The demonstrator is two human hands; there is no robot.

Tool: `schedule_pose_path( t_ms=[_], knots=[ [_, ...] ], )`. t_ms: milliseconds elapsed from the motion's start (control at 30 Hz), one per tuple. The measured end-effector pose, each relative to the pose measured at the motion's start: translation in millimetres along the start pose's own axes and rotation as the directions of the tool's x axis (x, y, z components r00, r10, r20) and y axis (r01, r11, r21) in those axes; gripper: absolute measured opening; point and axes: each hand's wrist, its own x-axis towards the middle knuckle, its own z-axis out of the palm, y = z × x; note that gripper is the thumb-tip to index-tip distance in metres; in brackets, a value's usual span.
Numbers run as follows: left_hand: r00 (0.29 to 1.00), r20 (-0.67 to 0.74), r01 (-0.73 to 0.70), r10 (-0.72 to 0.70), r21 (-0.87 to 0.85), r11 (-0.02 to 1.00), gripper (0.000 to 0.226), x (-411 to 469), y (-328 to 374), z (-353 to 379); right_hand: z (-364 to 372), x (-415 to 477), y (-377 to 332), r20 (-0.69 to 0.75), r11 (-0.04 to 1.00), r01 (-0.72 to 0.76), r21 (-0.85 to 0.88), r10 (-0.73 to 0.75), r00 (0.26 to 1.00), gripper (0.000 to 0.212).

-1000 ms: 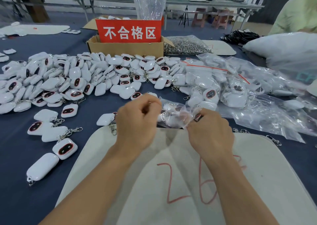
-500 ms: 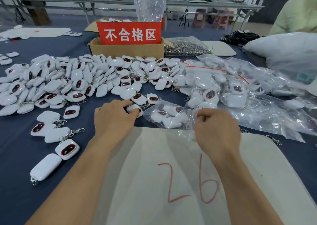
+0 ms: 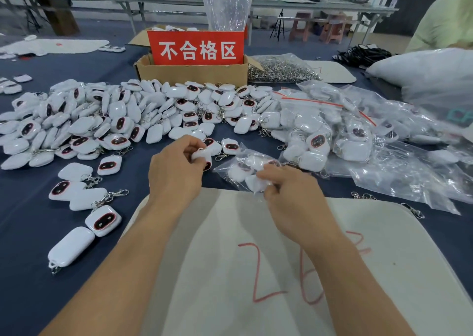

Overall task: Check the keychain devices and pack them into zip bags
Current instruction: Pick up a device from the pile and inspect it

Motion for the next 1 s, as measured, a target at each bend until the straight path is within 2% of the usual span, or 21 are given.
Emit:
schedule_pose_path(
  t_ms=[67,200,333,400,467,533,600,633,700,800,867,933,1000],
  knots=[
    [0.999,-0.031,-0.021,0.020,-0.058,0.998,0.022,-0.4,0.6,-0.2,-1.3,-1.1,-0.1,0.056,0.997,-0.048,-0.056,0.052,0.997,0.037],
    [0.994,-0.104,-0.051,0.033,-0.181,0.982,0.024,-2.1,5.0,-3.4,-4.2,-2.3,-3.7,-0.012,0.985,-0.143,-0.094,0.143,0.990,0.035],
    [0.995,-0.092,-0.053,0.034,-0.215,0.975,0.031,-3.0,8.0,-4.8,-3.1,-2.2,-6.1,-0.060,0.975,-0.197,-0.102,0.192,0.980,0.032],
    [0.995,-0.088,-0.060,0.040,-0.242,0.968,0.031,-4.6,10.4,-4.4,-3.1,-1.1,-6.0,-0.151,0.978,-0.208,0.014,0.208,0.967,0.029],
    [0.994,-0.091,-0.086,0.060,-0.306,0.948,0.031,-6.9,13.1,-4.3,-3.8,0.9,-5.3,-0.274,0.953,-0.218,0.209,0.271,0.923,0.026],
    [0.991,-0.103,-0.121,0.089,-0.378,0.918,0.029,-8.6,15.7,-4.1,-6.2,1.9,-5.6,-0.342,0.882,-0.165,0.441,0.335,0.878,0.026],
    [0.990,-0.075,-0.141,0.120,-0.455,0.879,0.030,-11.5,19.6,-3.4,-10.8,0.8,-7.6,-0.382,0.763,-0.038,0.645,0.365,0.849,0.029],
    [0.989,-0.049,-0.148,0.143,-0.497,0.855,0.033,-13.8,22.2,-2.9,-13.3,0.4,-9.0,-0.376,0.704,0.003,0.710,0.376,0.847,0.030],
    [0.983,0.012,-0.143,0.183,-0.572,0.808,0.035,-19.1,27.6,-0.2,-13.7,0.6,-9.9,-0.294,0.639,-0.007,0.769,0.364,0.884,0.028],
    [0.983,0.093,-0.063,0.160,-0.646,0.760,0.024,-26.9,34.8,5.5,-5.6,2.4,-8.2,-0.045,0.629,-0.127,0.767,0.250,0.967,0.034],
    [0.983,0.146,0.018,0.116,-0.694,0.719,0.020,-30.6,37.5,6.9,-2.0,1.7,-11.9,0.090,0.580,-0.177,0.795,0.175,0.980,0.031],
    [0.979,0.193,0.093,0.072,-0.725,0.683,0.020,-32.4,38.5,6.1,-3.3,1.7,-14.2,0.088,0.535,-0.170,0.827,0.174,0.981,0.016],
    [0.976,0.209,0.107,0.062,-0.706,0.700,0.015,-33.4,38.8,4.6,-5.2,3.7,-12.4,0.053,0.513,-0.168,0.842,0.231,0.972,0.012]
  ],
)
